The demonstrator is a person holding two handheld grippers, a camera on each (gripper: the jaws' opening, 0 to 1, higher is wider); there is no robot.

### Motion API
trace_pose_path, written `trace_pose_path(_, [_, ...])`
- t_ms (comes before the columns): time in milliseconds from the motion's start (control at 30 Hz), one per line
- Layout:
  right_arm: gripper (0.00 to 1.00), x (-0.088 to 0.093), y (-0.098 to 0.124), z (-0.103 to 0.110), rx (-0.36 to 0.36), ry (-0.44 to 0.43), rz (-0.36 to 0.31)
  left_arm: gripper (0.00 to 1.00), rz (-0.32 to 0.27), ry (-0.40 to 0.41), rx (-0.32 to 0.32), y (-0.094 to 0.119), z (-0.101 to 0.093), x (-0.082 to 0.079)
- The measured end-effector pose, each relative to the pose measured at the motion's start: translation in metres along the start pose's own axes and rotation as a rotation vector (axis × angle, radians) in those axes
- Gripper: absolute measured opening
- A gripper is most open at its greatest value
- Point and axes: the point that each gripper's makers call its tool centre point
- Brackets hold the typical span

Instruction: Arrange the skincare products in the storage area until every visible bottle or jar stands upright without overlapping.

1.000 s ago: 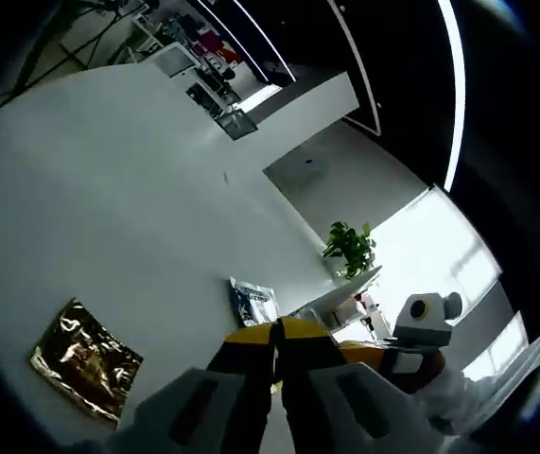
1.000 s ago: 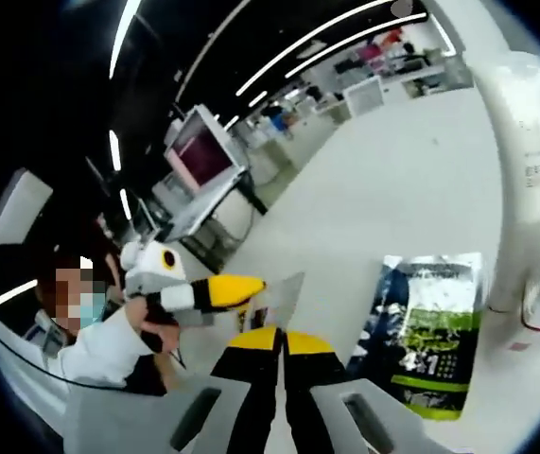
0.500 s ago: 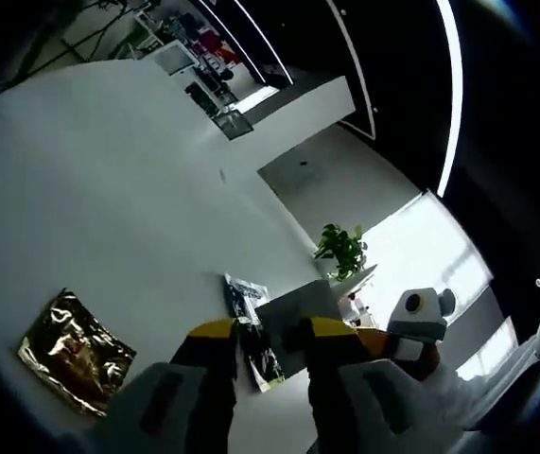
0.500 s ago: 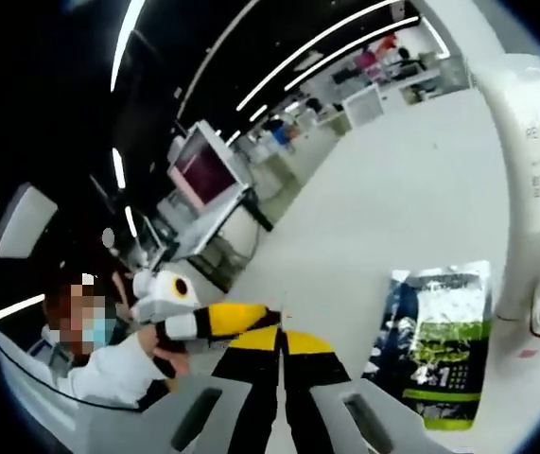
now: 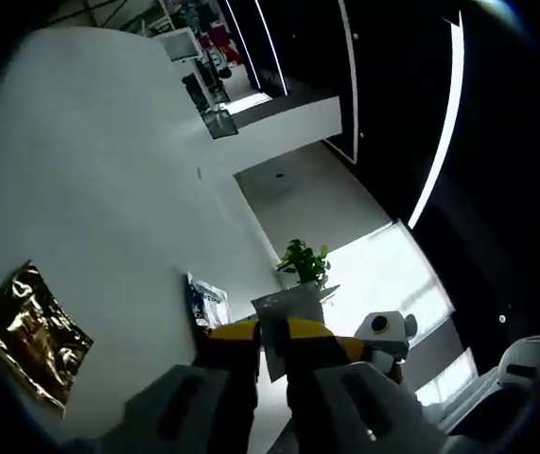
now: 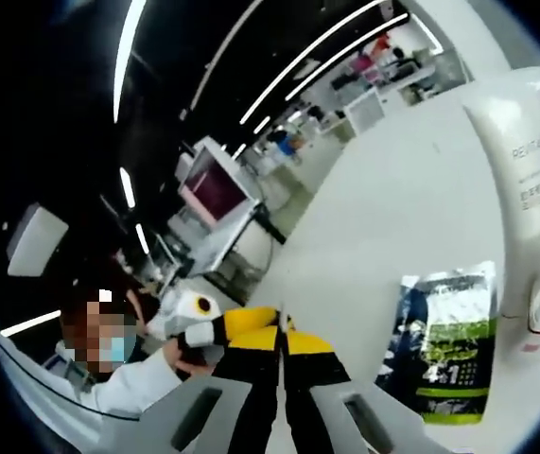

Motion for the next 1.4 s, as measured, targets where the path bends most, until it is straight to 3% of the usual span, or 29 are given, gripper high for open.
trace_pose_path(233, [0.0,0.012,-0.004,-0.006,0.023,0.003,0.035,0.0,-0.01,-0.009,-0.003,0.003,-0.001,-0.003])
trace_pose_path(767, [0.0,0.026,-0.019,-0.022,0.092,0.064,0.104,0.0,0.003,0.002,-0.12,0.007,0.023,-0.003])
trace_pose_path(1033, [0.0,0.043,-0.024,-0.038,0.134,0.095,0.161,0.0,0.039,-0.029,-0.178,0.005,0.035,0.006])
trace_pose_path(1400, [0.01,0.056,-0.025,-0.051,0.176,0.197,0.226,0.0,0.061,-0.062,-0.241,0.007,0.051,0.008])
Point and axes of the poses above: the point that each gripper's makers call its tool centre point, and the gripper's own axes: y roughly backward along the fingers, z roughly to its left, x roughly out of its underside, and after that the axes turned 2 degrees about x, right-handed
